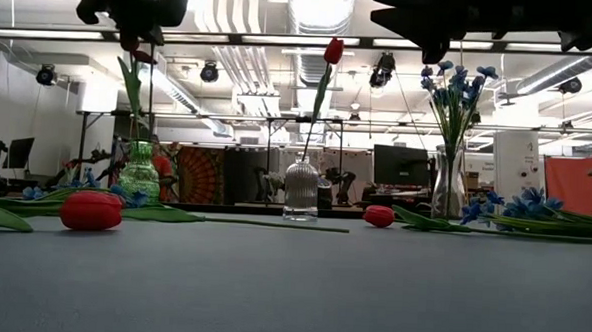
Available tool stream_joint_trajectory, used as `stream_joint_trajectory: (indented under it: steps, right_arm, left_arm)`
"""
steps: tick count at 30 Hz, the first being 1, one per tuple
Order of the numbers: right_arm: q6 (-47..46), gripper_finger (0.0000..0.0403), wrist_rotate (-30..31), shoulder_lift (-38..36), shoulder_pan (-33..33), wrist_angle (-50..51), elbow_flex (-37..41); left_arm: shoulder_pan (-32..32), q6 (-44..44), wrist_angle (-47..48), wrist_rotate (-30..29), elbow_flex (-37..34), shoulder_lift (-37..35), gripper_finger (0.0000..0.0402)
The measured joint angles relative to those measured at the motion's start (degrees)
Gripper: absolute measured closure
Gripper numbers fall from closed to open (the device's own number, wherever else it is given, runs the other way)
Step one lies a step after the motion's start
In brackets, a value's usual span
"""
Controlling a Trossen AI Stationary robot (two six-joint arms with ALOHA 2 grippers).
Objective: Sort flowers into vase by color
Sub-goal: Put the right dark red flower into the green vase
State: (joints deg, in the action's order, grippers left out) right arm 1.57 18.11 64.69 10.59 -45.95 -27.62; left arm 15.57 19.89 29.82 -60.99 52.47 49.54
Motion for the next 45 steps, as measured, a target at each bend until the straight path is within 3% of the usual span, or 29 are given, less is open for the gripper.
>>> stream_joint_trajectory:
  steps: [8,38,45]
  right_arm:
    - [0.1,0.0223,0.0,0.0,0.0,0.0,0.0]
    - [0.5,0.0223,0.0,0.0,0.0,0.1,0.0]
    - [0.5,0.0223,0.0,0.0,0.0,0.1,0.0]
  left_arm:
    - [0.3,1.4,0.7,0.0,0.0,0.1,0.0393]
    - [0.3,2.3,0.8,0.1,-0.1,0.2,0.0275]
    - [0.3,1.7,1.2,0.2,0.5,0.1,0.0229]
